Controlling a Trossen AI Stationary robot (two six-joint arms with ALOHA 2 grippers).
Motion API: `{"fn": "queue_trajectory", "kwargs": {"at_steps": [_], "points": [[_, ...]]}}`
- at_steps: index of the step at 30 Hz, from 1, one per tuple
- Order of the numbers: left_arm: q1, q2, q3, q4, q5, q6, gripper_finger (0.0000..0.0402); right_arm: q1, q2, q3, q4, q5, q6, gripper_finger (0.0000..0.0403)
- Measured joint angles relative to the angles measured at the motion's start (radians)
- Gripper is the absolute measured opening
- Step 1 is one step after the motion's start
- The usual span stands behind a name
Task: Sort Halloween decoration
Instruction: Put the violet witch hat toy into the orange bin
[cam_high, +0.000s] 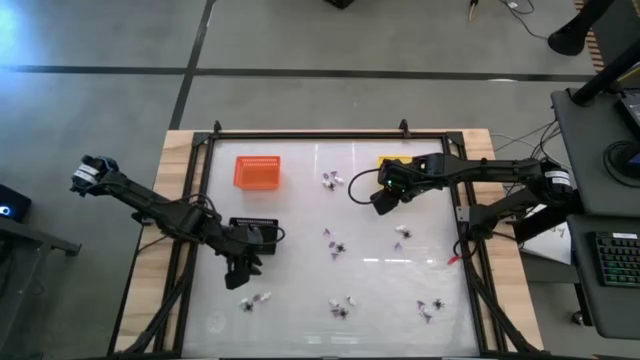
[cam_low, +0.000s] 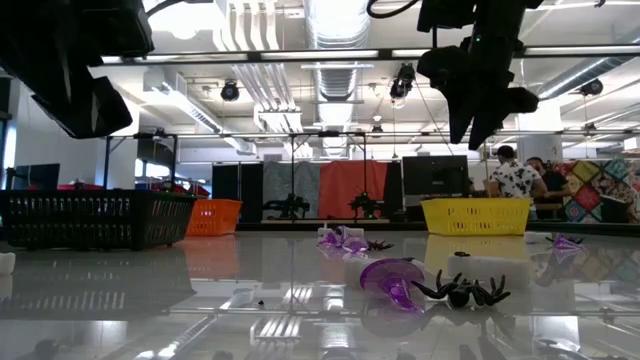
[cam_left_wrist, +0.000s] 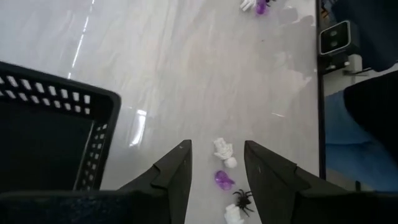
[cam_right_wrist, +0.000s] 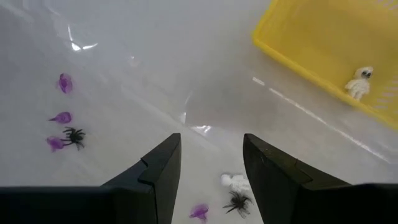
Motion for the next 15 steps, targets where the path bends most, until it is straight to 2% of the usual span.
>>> {"fn": "queue_trajectory", "kwargs": {"at_steps": [8,12,15], "points": [[0.0,0.05,0.0,0.006,-0.005,0.007,0.0129,0.005,0.0,0.0,-0.002,-0.043,0.02,0.0164],[-0.016,0.093,0.0,0.012,0.001,-0.035,0.0129,0.005,0.0,0.0,-0.004,-0.112,0.022,0.0164],[-0.049,0.115,0.0,0.023,0.004,-0.075,0.0129,0.005,0.0,0.0,-0.008,-0.118,0.014,0.0164]]}}
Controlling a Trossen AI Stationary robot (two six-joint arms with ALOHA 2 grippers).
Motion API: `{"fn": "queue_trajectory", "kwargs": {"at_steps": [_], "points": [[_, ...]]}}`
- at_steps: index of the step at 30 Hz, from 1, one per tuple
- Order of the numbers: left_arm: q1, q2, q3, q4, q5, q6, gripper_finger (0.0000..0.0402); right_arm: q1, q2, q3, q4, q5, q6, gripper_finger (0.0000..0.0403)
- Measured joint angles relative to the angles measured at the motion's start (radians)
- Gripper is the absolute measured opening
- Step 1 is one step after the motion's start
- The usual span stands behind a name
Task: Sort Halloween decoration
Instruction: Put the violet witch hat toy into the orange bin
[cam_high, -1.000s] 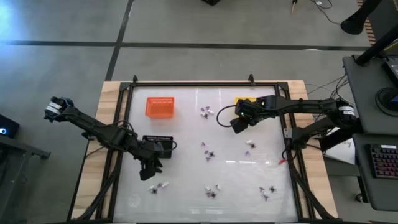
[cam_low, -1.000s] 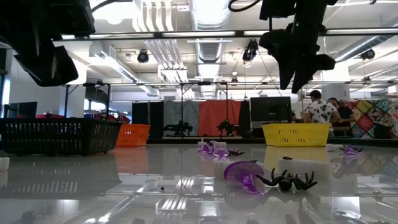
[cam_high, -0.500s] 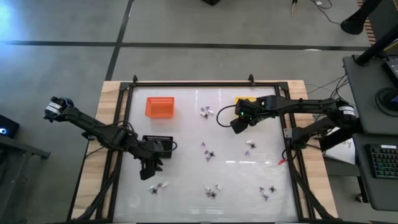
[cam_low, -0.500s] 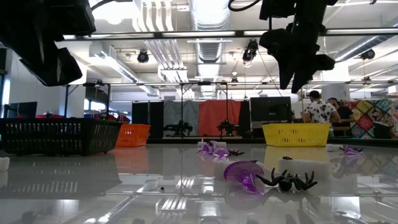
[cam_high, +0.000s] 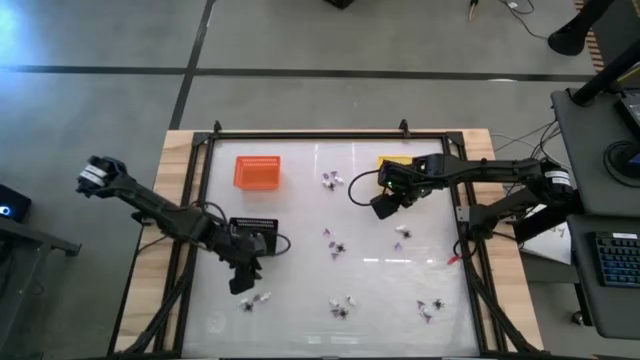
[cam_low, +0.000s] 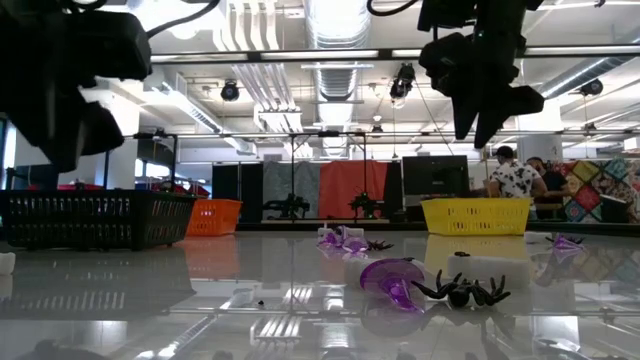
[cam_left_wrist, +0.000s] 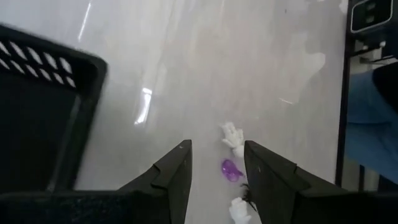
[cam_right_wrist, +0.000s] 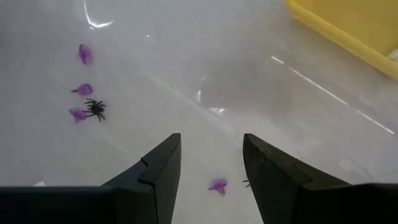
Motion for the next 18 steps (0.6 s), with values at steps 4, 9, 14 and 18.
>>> {"fn": "queue_trajectory", "kwargs": {"at_steps": [4,9,14,18], "points": [[-0.046,0.022,0.0,0.028,0.007,-0.096,0.0129,0.0,0.0,0.0,-0.003,0.0,-0.033,0.0164],[-0.091,0.057,0.0,0.091,0.013,-0.225,0.0129,0.0,0.0,0.0,-0.004,0.0,-0.045,0.0164],[-0.123,0.091,0.0,0.102,0.023,-0.314,0.0129,0.0,0.0,0.0,-0.004,0.0,-0.059,0.0164],[-0.143,0.113,0.0,0.109,0.027,-0.391,0.0129,0.0,0.0,0.0,-0.004,0.0,-0.083,0.0164]]}}
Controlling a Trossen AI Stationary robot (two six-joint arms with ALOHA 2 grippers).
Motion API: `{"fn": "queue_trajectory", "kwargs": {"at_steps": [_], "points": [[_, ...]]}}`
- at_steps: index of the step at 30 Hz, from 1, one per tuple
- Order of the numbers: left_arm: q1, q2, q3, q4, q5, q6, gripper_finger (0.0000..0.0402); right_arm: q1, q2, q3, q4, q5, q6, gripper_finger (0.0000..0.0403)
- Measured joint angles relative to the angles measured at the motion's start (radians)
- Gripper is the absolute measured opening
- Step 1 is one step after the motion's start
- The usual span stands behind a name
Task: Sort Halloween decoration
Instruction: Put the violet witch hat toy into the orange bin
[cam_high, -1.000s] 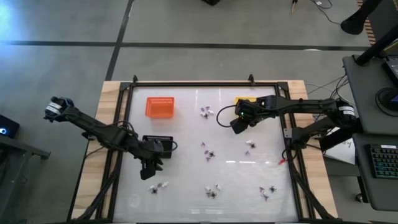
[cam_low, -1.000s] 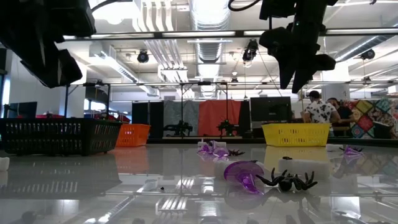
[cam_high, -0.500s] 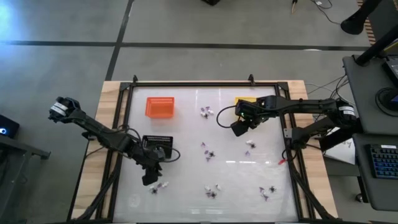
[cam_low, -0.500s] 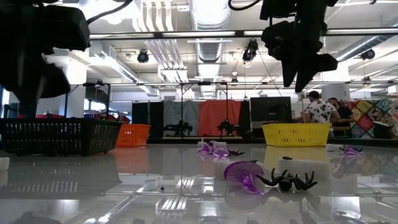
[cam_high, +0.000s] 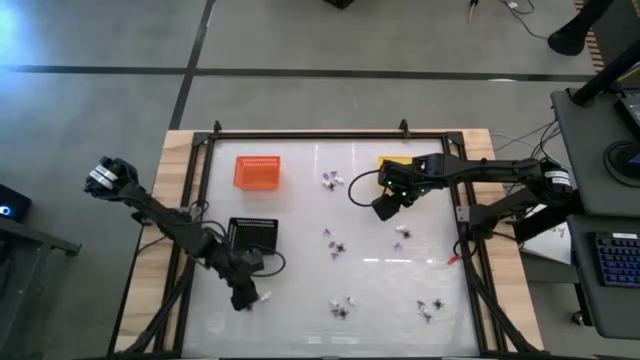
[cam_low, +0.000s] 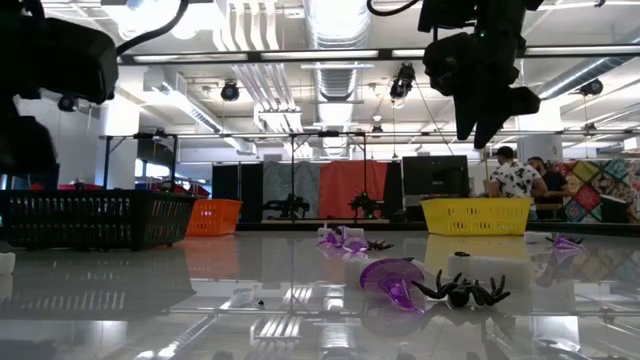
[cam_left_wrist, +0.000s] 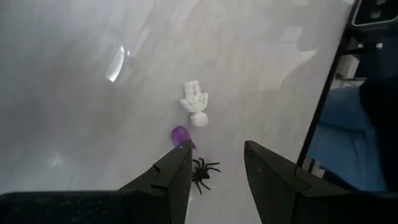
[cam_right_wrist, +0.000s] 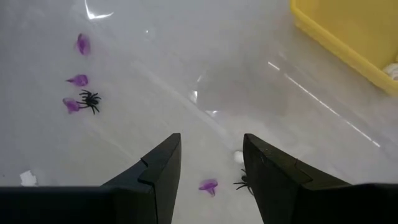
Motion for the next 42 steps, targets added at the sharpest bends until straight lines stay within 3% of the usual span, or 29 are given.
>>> {"fn": "queue_trajectory", "kwargs": {"at_steps": [10,21,30,37,42], "points": [[-0.02,0.089,0.058,0.001,0.001,-0.051,0.0129,0.0,0.0,0.0,0.0,0.0,-0.04,0.0164],[-0.022,0.251,0.182,-0.212,0.001,-0.028,0.0129,0.0,0.0,0.0,-0.002,0.0,-0.087,0.0164],[-0.022,0.298,0.192,-0.214,-0.004,-0.016,0.0129,0.025,0.0,0.0,-0.029,0.0,-0.087,0.0164],[-0.022,0.306,0.192,-0.215,-0.006,-0.016,0.0106,0.062,0.0,0.0,-0.029,0.0,-0.087,0.0164],[-0.022,0.298,0.189,-0.219,-0.009,-0.009,0.0066,0.074,0.0,0.0,-0.029,0.008,-0.087,0.0164]]}}
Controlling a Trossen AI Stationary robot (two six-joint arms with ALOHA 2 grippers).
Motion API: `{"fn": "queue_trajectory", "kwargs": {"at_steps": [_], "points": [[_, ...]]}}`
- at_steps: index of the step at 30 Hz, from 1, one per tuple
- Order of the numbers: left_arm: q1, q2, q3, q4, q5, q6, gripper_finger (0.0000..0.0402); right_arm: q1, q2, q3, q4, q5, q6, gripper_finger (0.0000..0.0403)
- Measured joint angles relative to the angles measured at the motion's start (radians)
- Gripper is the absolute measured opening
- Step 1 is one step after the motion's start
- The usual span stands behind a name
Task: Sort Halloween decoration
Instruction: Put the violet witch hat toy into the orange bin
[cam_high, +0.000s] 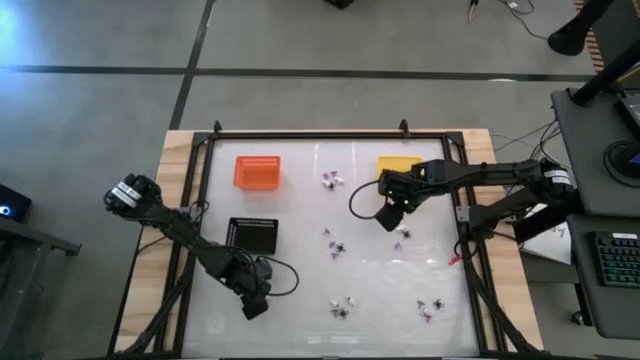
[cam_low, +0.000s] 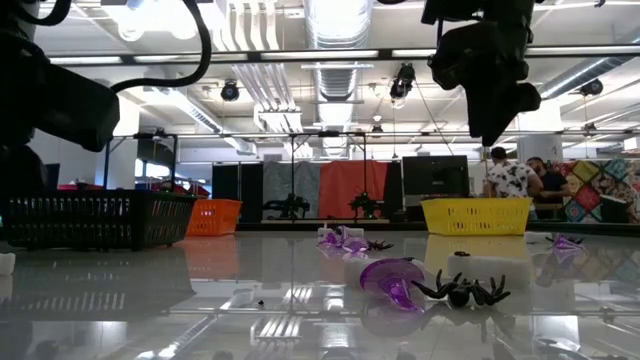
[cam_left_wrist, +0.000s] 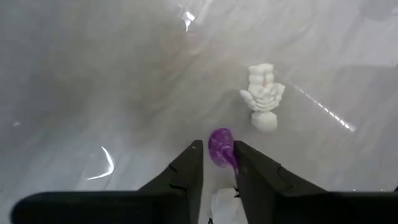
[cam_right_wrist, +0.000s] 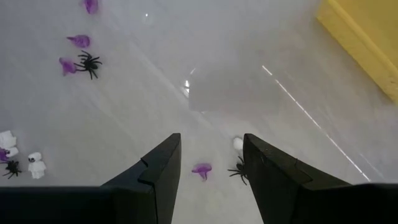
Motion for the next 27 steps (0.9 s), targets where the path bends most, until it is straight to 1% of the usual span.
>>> {"fn": "queue_trajectory", "kwargs": {"at_steps": [4,6,11,16,19,23,27], "points": [[0.0,-0.001,0.001,0.013,0.001,0.017,0.0018,0.003,0.0,0.0,0.0,0.0,0.0,0.0164],[0.0,-0.004,0.002,0.012,0.006,0.019,0.0006,0.004,0.0,0.0,0.0,0.001,0.001,0.0164],[0.0,-0.011,0.023,0.008,0.041,0.026,0.0003,0.004,0.0,0.0,0.001,0.001,0.001,0.0164],[0.0,-0.025,0.063,-0.021,0.045,0.028,0.0001,0.004,0.0,0.0,0.002,0.001,0.0,0.0164],[0.0,-0.035,0.105,-0.105,0.044,0.045,0.0001,0.004,0.0,0.0,0.001,0.002,0.0,0.0164],[0.0,-0.061,0.174,-0.255,0.017,0.08,0.0,0.004,0.0,0.0,0.0,0.003,0.0,0.0164],[0.0,-0.123,0.21,-0.335,-0.053,0.101,0.0,0.004,0.0,0.0,0.001,0.005,-0.008,0.0164]]}}
